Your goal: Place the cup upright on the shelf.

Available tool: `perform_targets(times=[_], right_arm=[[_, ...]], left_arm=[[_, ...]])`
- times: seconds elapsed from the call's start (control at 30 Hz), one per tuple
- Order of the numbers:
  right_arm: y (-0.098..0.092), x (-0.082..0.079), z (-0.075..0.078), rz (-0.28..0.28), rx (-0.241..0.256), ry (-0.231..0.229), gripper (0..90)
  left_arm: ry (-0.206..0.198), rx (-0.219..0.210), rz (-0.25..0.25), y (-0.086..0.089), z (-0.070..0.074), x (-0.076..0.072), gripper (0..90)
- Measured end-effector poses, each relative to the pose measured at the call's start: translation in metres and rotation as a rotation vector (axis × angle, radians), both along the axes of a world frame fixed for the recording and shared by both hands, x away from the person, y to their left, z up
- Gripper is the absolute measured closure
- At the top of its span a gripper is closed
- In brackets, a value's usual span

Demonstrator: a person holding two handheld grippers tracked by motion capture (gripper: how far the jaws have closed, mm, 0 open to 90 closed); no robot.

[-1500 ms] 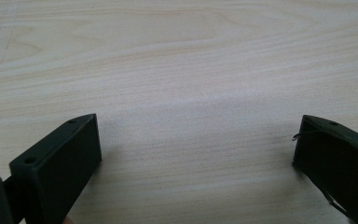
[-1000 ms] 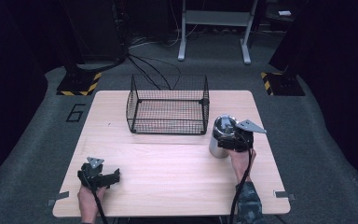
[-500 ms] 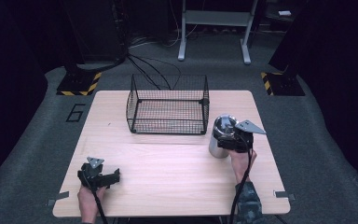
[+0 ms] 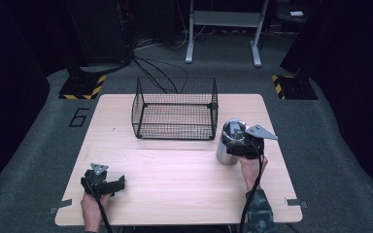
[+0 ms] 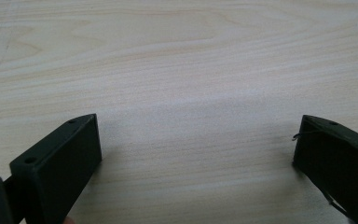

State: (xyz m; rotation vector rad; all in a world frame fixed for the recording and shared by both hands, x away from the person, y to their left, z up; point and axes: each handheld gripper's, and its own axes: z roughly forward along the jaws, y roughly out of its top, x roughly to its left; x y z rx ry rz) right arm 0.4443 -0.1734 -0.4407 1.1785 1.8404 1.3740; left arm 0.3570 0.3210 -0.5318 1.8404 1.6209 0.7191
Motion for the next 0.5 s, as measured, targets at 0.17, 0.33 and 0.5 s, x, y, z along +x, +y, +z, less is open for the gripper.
perform_targets(times=[0.17, 0.33, 0.5], right_arm=[[0.002, -0.004, 0.006, 0.019, -0.005, -0.014, 2.5], [0.005, -0.006, 0.01, 0.034, -0.009, -0.015, 2.5], [0.008, -0.008, 0.012, 0.045, -0.016, -0.018, 2.5]], left_arm=[[0.0, 0.0, 0.0, 0.0, 0.0, 0.0, 0.6], [0.0, 0.0, 0.0, 0.0, 0.0, 0.0, 0.6], [0.0, 0.0, 0.0, 0.0, 0.0, 0.0, 0.6]])
